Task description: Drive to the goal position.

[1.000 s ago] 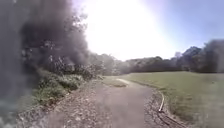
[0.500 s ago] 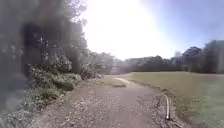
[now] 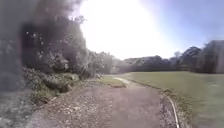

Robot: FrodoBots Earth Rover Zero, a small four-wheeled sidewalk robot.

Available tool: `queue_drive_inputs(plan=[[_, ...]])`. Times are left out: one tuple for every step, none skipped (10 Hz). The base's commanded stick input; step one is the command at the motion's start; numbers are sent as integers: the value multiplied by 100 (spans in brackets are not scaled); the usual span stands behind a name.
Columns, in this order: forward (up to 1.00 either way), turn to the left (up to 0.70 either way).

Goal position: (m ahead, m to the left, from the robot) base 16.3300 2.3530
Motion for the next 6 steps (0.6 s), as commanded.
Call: queue_drive_inputs(plan=[[50, 0], [50, -4], [50, -22], [50, -27], [50, -27], [50, -27]])
